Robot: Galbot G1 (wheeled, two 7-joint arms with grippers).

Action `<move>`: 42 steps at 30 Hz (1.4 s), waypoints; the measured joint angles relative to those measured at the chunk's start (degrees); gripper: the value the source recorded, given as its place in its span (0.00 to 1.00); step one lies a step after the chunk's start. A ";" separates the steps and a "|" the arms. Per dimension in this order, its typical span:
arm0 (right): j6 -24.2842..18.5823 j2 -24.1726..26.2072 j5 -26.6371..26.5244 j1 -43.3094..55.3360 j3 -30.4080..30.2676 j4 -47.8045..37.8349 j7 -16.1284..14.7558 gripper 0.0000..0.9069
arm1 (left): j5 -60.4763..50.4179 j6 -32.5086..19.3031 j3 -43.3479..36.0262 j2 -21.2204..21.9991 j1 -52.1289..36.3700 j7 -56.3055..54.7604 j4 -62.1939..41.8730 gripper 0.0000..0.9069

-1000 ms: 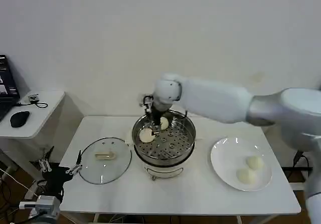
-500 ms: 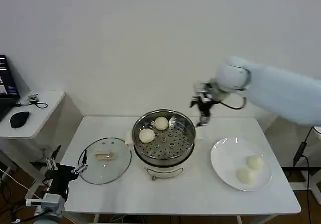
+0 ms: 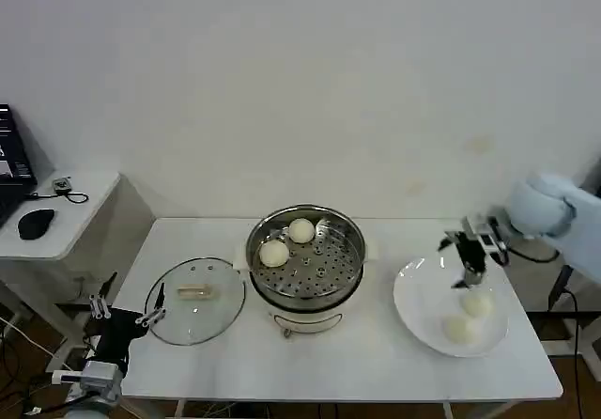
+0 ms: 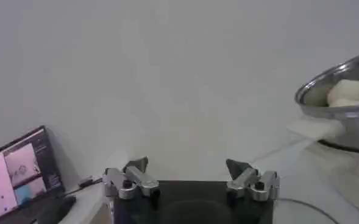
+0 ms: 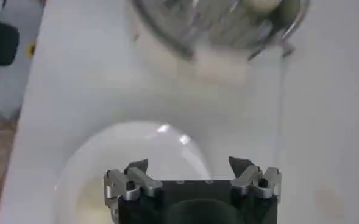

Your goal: Take steamed baozi put them in steamer then cover it.

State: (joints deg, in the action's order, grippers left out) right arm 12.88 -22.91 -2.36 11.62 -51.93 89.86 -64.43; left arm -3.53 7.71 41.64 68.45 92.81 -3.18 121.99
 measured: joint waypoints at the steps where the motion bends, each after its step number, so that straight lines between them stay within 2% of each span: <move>1: -0.48 0.57 0.82 -2.05 1.50 0.00 -0.14 1.00 | -0.09 0.04 -0.01 0.06 0.05 0.01 0.00 1.00; 7: -2.50 2.32 5.41 -13.34 9.46 -0.46 -0.36 1.00 | -0.24 0.08 0.25 0.23 0.45 0.05 0.34 1.00; 11: -3.25 1.95 7.94 -17.88 12.65 -1.41 -0.33 1.00 | -0.24 0.09 0.69 0.36 0.82 0.07 0.61 1.00; 29: -4.00 -3.35 14.60 -26.88 17.14 -7.00 -0.03 1.00 | -0.41 0.09 2.05 1.34 1.72 0.08 1.15 1.00; 42: -2.74 -5.40 15.67 -28.57 18.17 -8.74 0.58 0.78 | -0.67 0.16 1.95 1.42 1.58 0.11 1.30 1.00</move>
State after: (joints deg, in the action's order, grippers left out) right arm 10.14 -28.31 13.31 -16.95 -33.76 81.12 -63.86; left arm -4.19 7.87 43.59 69.87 94.40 -3.07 123.29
